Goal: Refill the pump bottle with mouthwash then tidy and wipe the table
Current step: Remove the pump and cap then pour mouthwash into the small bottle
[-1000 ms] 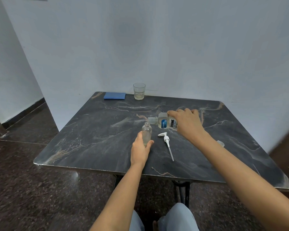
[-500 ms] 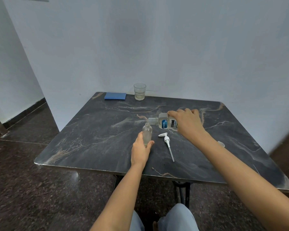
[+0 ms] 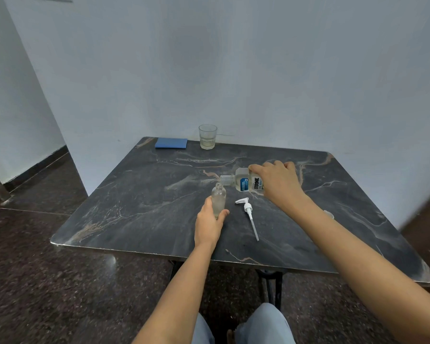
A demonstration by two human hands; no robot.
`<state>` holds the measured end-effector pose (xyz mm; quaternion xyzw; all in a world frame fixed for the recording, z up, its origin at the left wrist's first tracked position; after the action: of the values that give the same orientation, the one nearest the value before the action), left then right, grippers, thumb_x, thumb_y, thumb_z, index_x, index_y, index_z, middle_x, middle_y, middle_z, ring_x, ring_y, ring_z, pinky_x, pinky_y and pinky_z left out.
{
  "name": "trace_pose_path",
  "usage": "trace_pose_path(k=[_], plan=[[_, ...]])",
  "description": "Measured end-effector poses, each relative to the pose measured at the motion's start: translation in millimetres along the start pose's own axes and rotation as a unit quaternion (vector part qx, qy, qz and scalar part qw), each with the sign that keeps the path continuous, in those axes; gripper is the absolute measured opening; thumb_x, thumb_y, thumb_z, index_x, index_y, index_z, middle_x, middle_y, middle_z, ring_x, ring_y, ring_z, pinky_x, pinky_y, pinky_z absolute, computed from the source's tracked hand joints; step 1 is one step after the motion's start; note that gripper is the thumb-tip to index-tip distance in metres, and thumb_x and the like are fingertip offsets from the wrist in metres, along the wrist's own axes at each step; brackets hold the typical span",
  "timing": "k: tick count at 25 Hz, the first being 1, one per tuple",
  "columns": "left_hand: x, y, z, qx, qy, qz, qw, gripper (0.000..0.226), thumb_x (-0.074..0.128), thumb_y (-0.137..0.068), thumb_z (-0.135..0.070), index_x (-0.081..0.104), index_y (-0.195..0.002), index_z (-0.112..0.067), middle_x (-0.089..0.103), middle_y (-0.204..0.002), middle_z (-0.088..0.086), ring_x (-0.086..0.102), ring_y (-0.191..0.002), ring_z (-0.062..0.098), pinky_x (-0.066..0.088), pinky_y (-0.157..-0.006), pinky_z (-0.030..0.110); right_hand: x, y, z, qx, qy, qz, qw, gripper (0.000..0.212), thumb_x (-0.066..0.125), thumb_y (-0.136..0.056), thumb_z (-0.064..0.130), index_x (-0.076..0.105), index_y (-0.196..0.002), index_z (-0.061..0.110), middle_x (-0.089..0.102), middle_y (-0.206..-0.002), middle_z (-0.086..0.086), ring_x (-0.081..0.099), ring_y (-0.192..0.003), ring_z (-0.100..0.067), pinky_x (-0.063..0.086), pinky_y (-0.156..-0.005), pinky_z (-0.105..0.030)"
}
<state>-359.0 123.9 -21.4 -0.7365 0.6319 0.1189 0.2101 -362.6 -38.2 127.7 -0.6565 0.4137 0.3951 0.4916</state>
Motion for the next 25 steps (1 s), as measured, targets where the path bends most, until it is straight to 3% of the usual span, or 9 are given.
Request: trace_pose_path(k=[25], plan=[[-0.1, 0.1, -0.7, 0.0, -0.005, -0.001, 1.0, 0.038, 0.067, -0.088, -0.034, 0.05, -0.118, -0.02, 0.062, -0.11, 0.0, 0.059, -0.098, 0.019, 0.051, -0.088, 0.041, -5.5, -0.4, 2.6, -0.002, 0.012, 0.005, 1.0, 0.053, 0.059, -0.087, 0.01, 0.044, -0.132, 0.034, 0.062, -0.116, 0.0, 0.054, -0.11, -0.027, 0.033, -0.094, -0.042]])
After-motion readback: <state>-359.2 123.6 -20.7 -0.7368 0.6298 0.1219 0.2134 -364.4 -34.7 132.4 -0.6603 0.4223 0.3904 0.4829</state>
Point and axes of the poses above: each hand's wrist, its own y-axis away from the middle knuckle, its own x-axis out of the palm, z = x × y, the point moved 4 cm from there along -y, towards the middle knuckle
